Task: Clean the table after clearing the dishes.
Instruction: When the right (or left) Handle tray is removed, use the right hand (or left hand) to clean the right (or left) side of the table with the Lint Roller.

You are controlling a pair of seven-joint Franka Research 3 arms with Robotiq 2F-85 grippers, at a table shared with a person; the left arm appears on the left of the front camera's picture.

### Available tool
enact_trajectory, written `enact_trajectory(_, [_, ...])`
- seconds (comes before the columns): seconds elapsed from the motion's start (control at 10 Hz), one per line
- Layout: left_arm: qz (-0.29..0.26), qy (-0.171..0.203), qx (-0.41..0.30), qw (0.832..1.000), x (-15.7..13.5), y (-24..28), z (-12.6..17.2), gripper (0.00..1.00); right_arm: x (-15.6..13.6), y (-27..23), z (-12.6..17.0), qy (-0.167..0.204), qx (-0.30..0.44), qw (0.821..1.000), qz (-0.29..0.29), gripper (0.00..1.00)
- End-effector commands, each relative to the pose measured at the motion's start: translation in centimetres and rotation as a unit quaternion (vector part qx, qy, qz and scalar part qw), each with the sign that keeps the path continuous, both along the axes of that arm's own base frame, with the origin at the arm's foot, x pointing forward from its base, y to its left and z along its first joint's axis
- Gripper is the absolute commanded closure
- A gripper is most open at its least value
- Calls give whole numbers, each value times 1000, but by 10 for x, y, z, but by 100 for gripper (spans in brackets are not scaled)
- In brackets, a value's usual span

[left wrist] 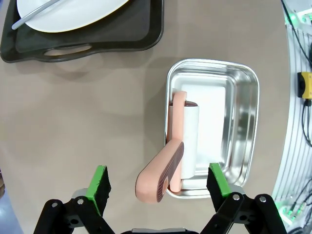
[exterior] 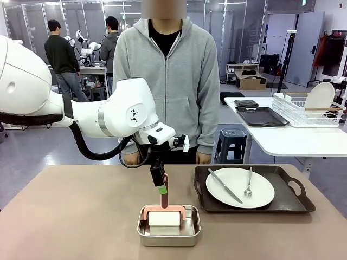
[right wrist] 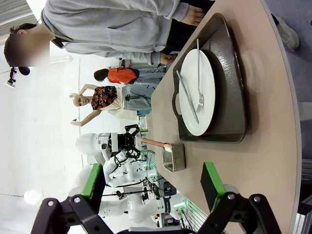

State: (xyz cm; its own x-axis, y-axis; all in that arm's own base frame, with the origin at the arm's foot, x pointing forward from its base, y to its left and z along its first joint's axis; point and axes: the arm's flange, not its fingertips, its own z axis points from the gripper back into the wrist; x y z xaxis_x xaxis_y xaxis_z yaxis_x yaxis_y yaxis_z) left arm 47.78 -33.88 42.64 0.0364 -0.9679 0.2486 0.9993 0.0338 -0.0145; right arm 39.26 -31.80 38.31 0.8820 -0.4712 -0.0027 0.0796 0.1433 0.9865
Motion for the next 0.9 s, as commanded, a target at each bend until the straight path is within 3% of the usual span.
enact_trajectory(0.0, [0,-1,-1,1000,0,0,2,0,-1,1,4,0,2,1000,-2,0])
enact_trajectory(0.1, [0,0,0,1000,0,0,0,0,-1,1,4,0,2,1000,-2,0])
enact_trajectory(0.3, [76,74,-85,991,9,44,53,0,-1,1,4,0,2,1000,-2,0])
enact_trajectory(0.5, [170,125,-127,969,9,96,94,0,-1,1,4,0,2,1000,-2,0])
enact_trajectory(0.6, [207,169,-171,948,4,123,108,0,-1,1,4,0,2,1000,-2,0])
enact_trajectory(0.7, [288,181,-232,911,-2,165,120,0,-1,1,4,0,2,1000,-2,0])
enact_trajectory(0.8, [349,205,-302,863,-12,214,124,0,-1,1,4,0,2,1000,-2,0])
